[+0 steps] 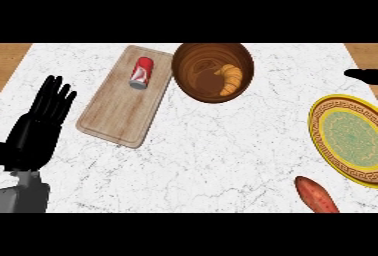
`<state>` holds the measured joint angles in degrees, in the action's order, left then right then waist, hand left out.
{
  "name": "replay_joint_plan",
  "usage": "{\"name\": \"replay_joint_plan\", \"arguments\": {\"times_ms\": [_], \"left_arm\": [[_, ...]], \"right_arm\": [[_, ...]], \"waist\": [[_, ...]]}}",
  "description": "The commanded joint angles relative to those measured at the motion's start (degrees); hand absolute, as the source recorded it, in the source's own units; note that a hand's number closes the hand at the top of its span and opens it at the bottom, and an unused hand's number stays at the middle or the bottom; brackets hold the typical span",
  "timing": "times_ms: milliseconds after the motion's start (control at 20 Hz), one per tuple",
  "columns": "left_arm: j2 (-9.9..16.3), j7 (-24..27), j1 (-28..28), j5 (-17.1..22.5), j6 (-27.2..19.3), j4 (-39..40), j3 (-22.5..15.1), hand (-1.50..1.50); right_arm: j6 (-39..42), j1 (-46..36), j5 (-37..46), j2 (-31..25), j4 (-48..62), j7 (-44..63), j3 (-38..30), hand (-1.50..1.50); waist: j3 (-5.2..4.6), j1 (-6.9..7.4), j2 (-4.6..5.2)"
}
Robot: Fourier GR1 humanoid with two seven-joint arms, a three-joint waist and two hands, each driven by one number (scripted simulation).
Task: Pick the croissant from the plate and place it in the bowl
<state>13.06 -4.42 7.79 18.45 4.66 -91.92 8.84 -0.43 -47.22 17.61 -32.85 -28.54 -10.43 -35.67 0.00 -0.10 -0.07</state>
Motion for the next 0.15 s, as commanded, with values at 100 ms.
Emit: {"name": "replay_joint_plan", "arguments": {"times_ms": [100], "left_arm": [[0.11,-2.26,1.76,0.48,-0.38,-0.74,0.51,0.00]], "right_arm": [[8.48,8.89,-4.86,-3.37,-4.96,-1.37,-0.37,-1.50]], "waist": [[0.01,-0.10,0.00]]}}
